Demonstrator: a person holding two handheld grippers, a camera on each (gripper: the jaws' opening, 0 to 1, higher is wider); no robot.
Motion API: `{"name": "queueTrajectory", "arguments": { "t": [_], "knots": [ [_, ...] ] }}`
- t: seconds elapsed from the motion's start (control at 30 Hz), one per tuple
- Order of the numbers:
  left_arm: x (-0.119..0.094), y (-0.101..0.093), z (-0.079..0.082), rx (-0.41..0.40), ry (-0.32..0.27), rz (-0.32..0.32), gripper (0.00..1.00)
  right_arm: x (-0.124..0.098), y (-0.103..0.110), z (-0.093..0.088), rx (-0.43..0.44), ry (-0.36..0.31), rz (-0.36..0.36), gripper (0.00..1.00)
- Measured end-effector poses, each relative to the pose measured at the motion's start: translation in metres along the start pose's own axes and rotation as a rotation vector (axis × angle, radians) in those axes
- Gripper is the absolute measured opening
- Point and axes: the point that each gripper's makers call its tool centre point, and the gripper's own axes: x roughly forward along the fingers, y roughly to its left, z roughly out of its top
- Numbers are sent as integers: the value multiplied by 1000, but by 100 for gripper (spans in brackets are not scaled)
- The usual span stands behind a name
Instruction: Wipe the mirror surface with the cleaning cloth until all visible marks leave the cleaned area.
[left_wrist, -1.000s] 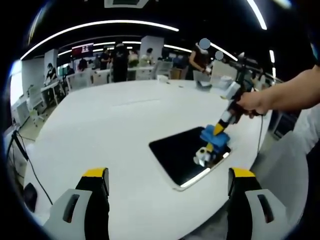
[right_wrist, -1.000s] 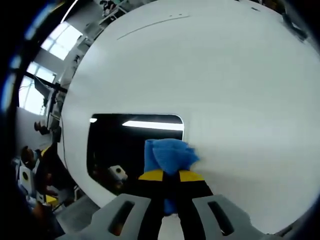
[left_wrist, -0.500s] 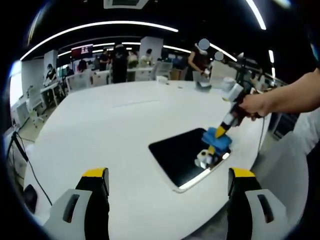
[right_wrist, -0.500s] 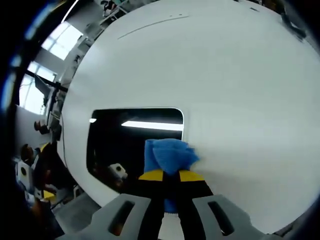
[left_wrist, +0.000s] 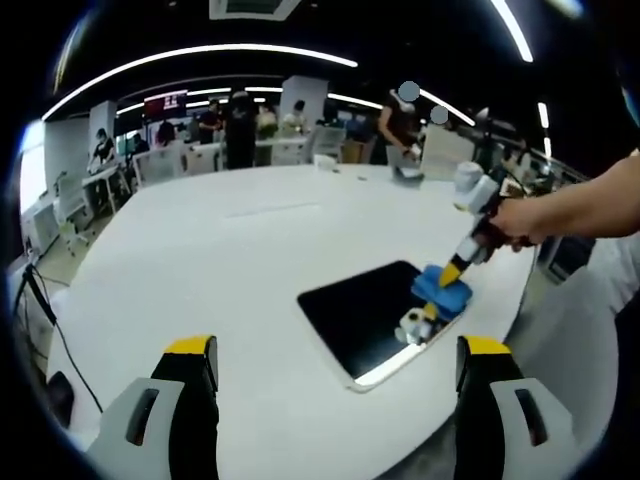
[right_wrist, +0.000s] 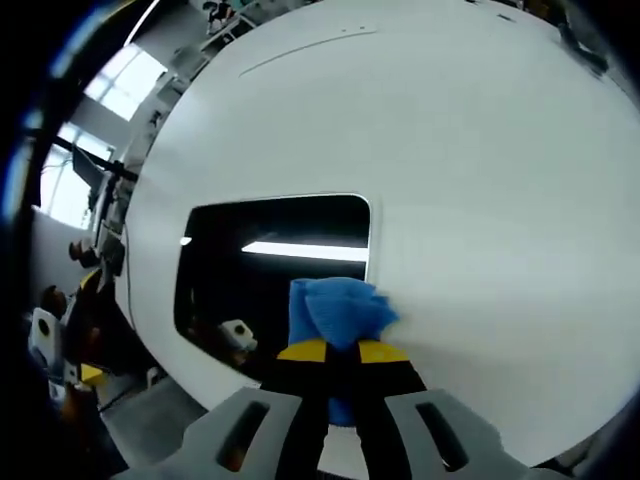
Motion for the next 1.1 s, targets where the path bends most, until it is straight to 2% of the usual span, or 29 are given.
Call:
{"name": "queueTrajectory", "arguments": {
  "t": [0.5,1.1],
  "knots": [
    [-6,7,3,11,-14,-4,100,-4,3,-10,-6,-7,-7,4],
    [-10,11,-1,17,0,-16,100,-5,4,-24,-11,2,-4,4]
  ]
}}
